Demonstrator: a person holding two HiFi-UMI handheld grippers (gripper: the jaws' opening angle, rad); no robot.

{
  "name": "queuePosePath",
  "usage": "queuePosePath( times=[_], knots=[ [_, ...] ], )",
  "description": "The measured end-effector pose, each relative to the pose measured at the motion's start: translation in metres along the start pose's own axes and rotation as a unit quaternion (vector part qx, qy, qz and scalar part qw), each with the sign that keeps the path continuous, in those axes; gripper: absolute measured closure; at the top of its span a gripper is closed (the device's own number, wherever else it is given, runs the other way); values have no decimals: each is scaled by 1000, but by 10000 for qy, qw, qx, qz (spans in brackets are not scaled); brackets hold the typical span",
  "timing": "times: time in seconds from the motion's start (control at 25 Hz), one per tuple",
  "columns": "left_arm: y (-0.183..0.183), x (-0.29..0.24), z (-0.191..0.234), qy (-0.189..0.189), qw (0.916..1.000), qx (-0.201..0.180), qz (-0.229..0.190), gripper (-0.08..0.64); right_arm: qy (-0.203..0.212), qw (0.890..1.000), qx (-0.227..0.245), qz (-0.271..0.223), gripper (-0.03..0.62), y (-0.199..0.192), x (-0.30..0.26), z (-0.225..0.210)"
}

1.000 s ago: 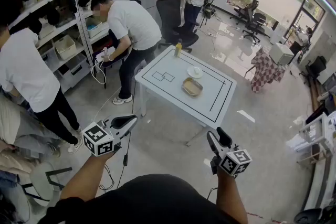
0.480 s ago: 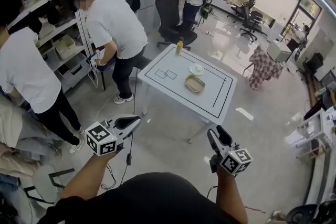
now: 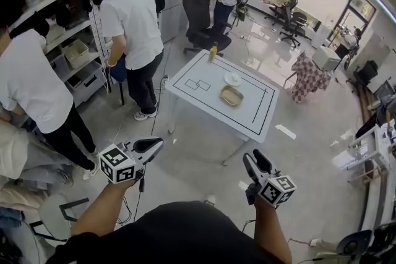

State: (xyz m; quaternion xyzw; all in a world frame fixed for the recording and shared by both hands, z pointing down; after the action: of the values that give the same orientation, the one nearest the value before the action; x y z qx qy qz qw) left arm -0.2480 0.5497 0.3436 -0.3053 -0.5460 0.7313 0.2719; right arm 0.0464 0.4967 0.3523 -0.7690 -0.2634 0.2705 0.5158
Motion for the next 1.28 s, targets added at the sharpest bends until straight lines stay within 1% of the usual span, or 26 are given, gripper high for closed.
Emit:
queuePosePath(
  times=[0.24,0.4,0.64,0.96,1.28],
  knots=[
    [-6,-1,6,58,10000,42,-17,533,73,10000,-11,11,379,-2,-13,-3],
    [-7,-12,10,111,9999,74,37,534,102,9999,-99,14,379,-2,-21,-19],
    [-2,-53,30,175,9997,63,133,533,123,9997,-229,42,379,3,-49,-65],
    [14,-120,54,249,9994,46,251,534,302,9989,-302,166,379,20,-96,-128],
    [24,-176,85,426,9986,166,270,533,452,9978,-334,339,379,36,-136,-188]
  ],
)
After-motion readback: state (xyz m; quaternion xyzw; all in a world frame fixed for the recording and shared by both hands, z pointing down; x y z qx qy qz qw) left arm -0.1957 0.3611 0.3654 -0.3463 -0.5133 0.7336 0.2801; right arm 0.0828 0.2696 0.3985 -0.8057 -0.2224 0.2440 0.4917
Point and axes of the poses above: the fingertips, and each gripper's own axes: x backward along the fingers, z to its left, y out of its top, the point moved 1 cm from there along x, backward along the fingers, and after that the axes turned 1 degree about x, right-handed, at the moved point
